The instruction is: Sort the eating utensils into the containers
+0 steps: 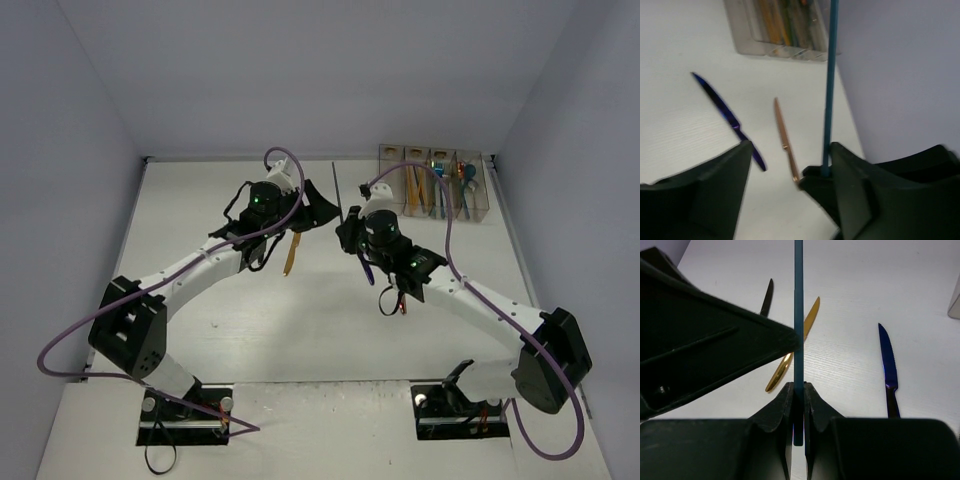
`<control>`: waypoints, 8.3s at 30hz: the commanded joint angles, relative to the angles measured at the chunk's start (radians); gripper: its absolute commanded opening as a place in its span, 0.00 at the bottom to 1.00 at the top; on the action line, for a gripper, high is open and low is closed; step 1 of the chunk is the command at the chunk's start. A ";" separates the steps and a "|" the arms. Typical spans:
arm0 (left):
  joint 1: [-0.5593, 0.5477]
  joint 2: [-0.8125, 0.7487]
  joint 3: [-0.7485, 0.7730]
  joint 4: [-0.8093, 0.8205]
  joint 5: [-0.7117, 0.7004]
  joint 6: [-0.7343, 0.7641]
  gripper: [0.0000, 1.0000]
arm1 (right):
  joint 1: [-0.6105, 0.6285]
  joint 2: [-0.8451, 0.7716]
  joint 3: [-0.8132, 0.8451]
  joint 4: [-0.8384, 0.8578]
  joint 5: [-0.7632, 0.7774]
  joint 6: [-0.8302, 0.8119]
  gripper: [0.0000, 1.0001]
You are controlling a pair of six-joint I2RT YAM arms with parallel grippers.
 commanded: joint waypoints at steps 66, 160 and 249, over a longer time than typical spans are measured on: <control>0.340 -0.301 0.001 -0.651 -0.466 0.618 0.97 | -0.471 0.154 0.194 -0.476 -0.145 -0.128 1.00; 0.346 -0.287 0.004 -0.664 -0.437 0.612 0.97 | -0.548 0.929 1.199 -0.409 -0.165 -0.295 0.00; 0.353 -0.263 0.016 -0.675 -0.408 0.607 0.97 | -0.166 0.738 0.345 -0.388 -0.093 -0.251 0.04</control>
